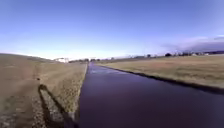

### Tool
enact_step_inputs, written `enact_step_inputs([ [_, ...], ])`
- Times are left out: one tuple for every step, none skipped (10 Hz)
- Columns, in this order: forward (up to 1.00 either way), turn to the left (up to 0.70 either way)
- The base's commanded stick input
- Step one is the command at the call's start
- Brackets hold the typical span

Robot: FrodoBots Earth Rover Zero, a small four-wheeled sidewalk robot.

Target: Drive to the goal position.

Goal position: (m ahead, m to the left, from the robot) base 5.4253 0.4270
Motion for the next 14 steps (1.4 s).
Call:
enact_step_inputs([
  [1.0,0.0],
  [1.0,0.0],
  [1.0,0.0],
  [1.0,0.0],
  [1.0,0.0],
  [1.0,0.0],
  [1.0,0.02],
  [1.0,0.11],
  [1.0,0.4],
  [1.0,0.4],
  [1.0,0.14],
  [1.0,0.01],
  [1.0,0.0],
  [1.0,0.0],
])
